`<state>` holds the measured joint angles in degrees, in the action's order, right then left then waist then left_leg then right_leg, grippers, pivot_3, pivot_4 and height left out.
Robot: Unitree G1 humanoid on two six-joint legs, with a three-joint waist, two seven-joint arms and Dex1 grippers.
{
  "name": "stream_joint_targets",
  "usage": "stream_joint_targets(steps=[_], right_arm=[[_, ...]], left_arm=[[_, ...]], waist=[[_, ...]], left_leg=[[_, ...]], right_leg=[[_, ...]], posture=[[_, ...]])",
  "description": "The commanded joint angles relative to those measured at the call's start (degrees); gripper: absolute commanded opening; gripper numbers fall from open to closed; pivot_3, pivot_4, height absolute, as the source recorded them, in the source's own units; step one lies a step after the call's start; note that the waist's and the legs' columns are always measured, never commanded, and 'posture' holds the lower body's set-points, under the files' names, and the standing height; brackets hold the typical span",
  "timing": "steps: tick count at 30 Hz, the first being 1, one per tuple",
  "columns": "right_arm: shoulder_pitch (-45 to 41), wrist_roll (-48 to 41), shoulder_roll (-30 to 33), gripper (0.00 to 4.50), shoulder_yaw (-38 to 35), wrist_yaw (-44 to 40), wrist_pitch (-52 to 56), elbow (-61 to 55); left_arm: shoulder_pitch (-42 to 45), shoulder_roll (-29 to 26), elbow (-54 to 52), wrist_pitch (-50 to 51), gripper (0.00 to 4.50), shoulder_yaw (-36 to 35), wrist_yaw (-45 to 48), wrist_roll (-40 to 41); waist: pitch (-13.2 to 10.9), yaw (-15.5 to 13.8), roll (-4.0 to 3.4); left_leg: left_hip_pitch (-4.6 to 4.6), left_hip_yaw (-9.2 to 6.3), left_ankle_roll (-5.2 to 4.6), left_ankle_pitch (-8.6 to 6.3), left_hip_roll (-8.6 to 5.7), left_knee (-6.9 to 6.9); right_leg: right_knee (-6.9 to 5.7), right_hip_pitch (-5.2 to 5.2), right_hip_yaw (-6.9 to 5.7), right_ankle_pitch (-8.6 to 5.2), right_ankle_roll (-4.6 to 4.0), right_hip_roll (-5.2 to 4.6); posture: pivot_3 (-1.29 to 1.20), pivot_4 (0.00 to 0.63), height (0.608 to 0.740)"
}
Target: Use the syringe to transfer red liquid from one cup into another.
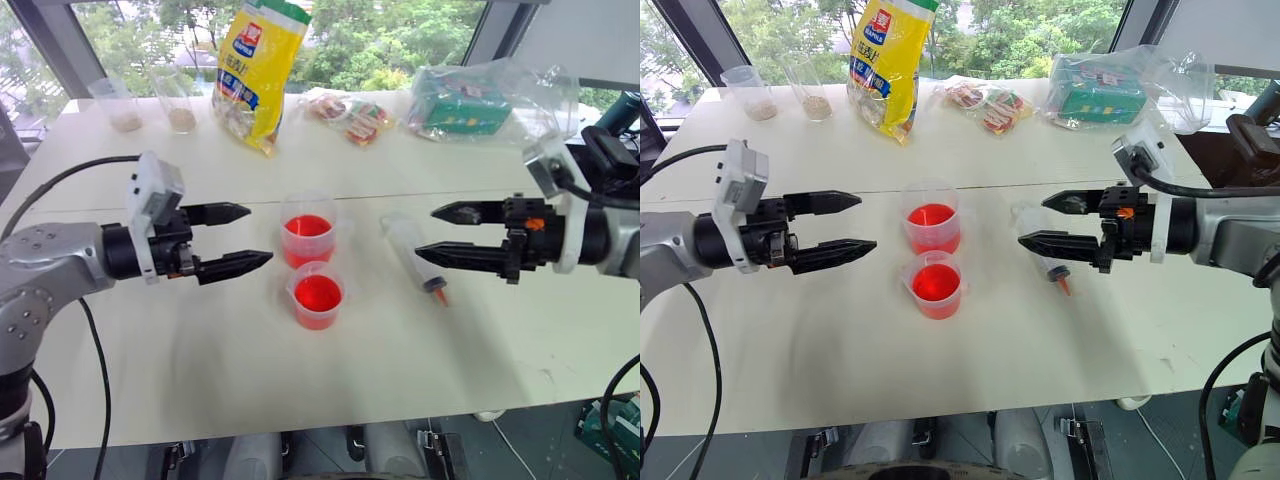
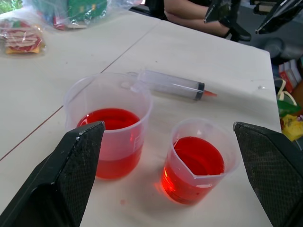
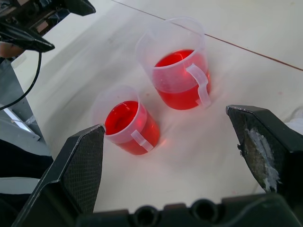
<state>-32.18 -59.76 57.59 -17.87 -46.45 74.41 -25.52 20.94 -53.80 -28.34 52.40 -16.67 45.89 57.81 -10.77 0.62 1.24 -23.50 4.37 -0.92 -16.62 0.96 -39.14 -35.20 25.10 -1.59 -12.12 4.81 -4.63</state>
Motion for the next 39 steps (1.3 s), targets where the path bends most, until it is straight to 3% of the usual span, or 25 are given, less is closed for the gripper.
stream_joint_targets(steps=[1, 14, 18, 24, 32, 39], right_arm=[[-0.5, -0.3, 2.0, 4.47, -0.5, -0.7, -1.5, 0.0], [0.1, 1.2, 4.5, 4.47, -0.1, 0.1, -1.5, 2.3], [-0.8, 4.9, 6.7, 4.47, 4.0, 0.8, -1.4, 5.1], [-9.5, 13.1, 7.7, 4.47, 16.3, 3.9, 2.9, 12.8], [-19.2, 24.3, 1.2, 4.47, 30.6, 3.5, 2.9, 27.1], [-26.7, 34.2, -10.0, 4.47, 39.2, 1.4, -3.7, 42.7]], left_arm=[[1.1, -0.2, -1.0, -0.1, 4.50, -1.7, -0.9, 1.5], [2.6, 2.3, -0.7, -1.8, 4.50, 0.8, -0.9, 0.6], [2.6, 3.9, -1.5, -2.5, 4.50, 2.2, -2.0, -0.1], [3.0, 6.1, -0.8, -4.2, 4.50, 4.7, -1.7, -1.5], [5.2, 8.9, 2.1, -7.0, 4.50, 8.4, 0.6, -5.1], [5.5, 9.7, 2.2, -8.5, 4.50, 9.1, 1.0, -7.6]], waist=[[0.0, 0.0, 0.00], [0.0, 0.0, 0.00], [0.0, 0.0, 0.00], [0.0, 0.1, 0.00], [0.0, 0.0, 0.01], [0.0, 0.3, 0.01]], left_leg=[[0.00, 0.00, 0.00, 0.00, 0.00, 0.00], [0.00, 0.02, 0.00, 0.00, -0.01, 0.00], [0.00, 0.02, 0.00, 0.00, -0.01, -0.01], [0.01, 0.04, 0.00, 0.00, -0.01, -0.02], [-0.01, 0.07, 0.00, 0.01, -0.03, -0.02], [-0.02, 0.07, 0.00, 0.01, -0.03, -0.02]], right_leg=[[0.00, 0.00, 0.00, 0.00, 0.00, 0.00], [0.00, -0.01, 0.01, 0.00, 0.00, 0.01], [0.00, -0.01, 0.02, 0.00, 0.00, 0.00], [-0.01, 0.01, 0.05, 0.00, 0.00, 0.01], [-0.01, 0.04, 0.06, 0.00, -0.01, 0.02], [-0.03, 0.05, 0.06, 0.02, 0.03, 0.08]], posture=[[0.00, 0.150, 0.740], [0.00, 0.150, 0.740], [0.00, 0.150, 0.740], [0.00, 0.150, 0.740], [0.00, 0.150, 0.740], [0.00, 0.150, 0.740]])
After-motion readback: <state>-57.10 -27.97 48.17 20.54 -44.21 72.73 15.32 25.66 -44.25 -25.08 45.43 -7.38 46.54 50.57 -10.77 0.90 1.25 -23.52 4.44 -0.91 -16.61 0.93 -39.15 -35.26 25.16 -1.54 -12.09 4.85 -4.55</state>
